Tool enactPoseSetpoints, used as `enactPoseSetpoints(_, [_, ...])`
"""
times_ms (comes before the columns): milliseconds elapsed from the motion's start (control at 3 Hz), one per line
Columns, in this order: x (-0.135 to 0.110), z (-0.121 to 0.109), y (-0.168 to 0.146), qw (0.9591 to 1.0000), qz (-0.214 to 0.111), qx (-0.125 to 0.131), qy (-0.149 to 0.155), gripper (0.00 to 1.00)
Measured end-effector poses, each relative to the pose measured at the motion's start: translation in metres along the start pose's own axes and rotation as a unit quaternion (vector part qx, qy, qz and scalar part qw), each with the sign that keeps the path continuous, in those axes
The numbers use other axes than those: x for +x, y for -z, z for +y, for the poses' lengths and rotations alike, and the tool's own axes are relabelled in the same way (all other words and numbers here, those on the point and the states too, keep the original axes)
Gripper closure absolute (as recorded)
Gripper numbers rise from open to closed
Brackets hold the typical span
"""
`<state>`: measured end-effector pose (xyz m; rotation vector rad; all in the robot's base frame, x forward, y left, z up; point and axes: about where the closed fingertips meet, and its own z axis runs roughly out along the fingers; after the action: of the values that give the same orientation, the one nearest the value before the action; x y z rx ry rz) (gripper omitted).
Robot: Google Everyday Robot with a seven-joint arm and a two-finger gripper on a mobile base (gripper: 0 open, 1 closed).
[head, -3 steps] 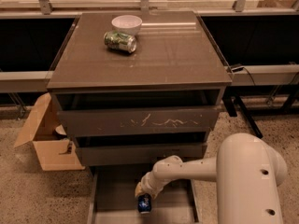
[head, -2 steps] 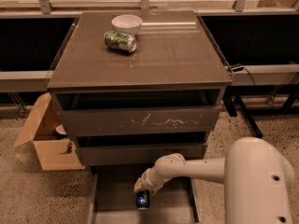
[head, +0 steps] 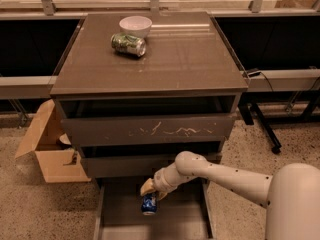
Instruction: Pick pepsi can from bottom drawer and place on counter
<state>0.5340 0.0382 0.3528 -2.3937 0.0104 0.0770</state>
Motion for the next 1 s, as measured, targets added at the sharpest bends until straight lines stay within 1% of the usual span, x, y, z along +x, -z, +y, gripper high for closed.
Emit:
enactPoseSetpoints(333, [-0.002, -0.006, -0.001, 0.9999, 0.002, 0.009, -0.008, 1.0])
enactPoseSetpoints(667, [-0.009, -0.03, -0.003, 0.998, 0.008, 0.046, -0.042, 1.0])
enactPoseSetpoints(1000, [-0.013, -0.051, -0.01, 0.9904, 0.006, 0.093, -0.102, 1.0])
